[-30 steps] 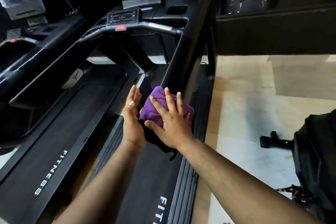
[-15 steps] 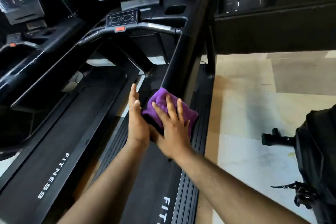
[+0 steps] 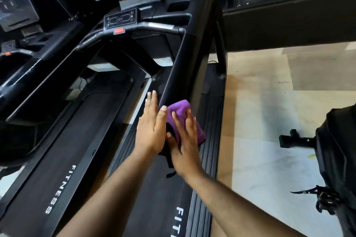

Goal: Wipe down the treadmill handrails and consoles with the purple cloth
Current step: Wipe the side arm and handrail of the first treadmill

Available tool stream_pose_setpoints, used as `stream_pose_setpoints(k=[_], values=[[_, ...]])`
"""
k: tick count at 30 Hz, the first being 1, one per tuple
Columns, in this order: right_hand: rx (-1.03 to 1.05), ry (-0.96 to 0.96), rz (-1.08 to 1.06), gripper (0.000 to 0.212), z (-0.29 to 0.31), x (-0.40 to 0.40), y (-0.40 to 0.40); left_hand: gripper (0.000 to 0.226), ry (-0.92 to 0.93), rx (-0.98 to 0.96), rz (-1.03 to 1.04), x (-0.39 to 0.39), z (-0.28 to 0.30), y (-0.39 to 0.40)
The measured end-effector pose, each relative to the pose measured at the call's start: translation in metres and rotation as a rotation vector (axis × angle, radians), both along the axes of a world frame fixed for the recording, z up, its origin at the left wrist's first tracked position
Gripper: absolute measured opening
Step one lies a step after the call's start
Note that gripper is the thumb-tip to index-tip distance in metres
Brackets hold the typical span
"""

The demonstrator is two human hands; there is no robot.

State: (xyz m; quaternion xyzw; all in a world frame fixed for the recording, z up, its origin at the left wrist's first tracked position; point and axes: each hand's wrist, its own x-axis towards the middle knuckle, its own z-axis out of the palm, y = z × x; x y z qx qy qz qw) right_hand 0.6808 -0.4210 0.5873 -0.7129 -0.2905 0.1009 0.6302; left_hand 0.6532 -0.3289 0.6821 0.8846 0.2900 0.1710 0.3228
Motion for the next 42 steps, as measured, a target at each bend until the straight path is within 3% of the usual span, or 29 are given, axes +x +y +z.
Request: stream_pose_setpoints(k=[4,6,11,15,18,24,27,31,33,37,40,42], values=[[0.021,0.395,-0.138,0.070,-0.001,0.069,0.025,0.094,0.194,0.105,0.015,0.004,0.004,-0.003],[0.040,0.469,-0.152,0.076,-0.001,0.078,0.028,0.096,0.220,0.132,0.014,0.005,0.003,-0.003],[-0.065,-0.009,0.044,0.061,0.013,0.026,0.006,0.098,0.140,0.063,0.010,0.004,0.001,0.001],[-0.321,-0.237,0.131,0.060,0.044,0.108,0.037,0.101,0.181,0.089,0.054,0.005,0.002,-0.001],[-0.396,-0.256,0.133,0.056,0.062,0.140,0.054,0.100,0.214,0.119,0.080,0.006,0.001,-0.001],[-0.219,-0.339,0.192,0.059,0.022,0.063,0.010,0.102,0.091,0.020,0.136,0.006,0.002,-0.002],[-0.209,-0.406,0.170,0.061,0.024,0.110,0.030,0.102,0.178,0.107,0.112,0.007,0.001,-0.001],[-0.263,-0.297,0.090,0.055,0.046,0.164,0.062,0.105,0.237,0.179,0.104,0.008,-0.001,0.000],[-0.211,-0.308,0.040,0.062,0.038,0.137,0.051,0.108,0.178,0.136,0.111,0.008,-0.002,0.000],[-0.104,-0.347,0.158,0.063,0.005,0.058,0.010,0.099,0.052,0.040,0.136,0.007,0.000,0.000],[-0.062,-0.330,0.100,0.063,0.004,0.098,0.024,0.098,0.165,0.146,0.092,0.007,-0.001,-0.001],[-0.036,-0.197,0.000,0.063,0.007,0.134,0.042,0.098,0.215,0.175,0.084,0.008,-0.001,-0.001]])
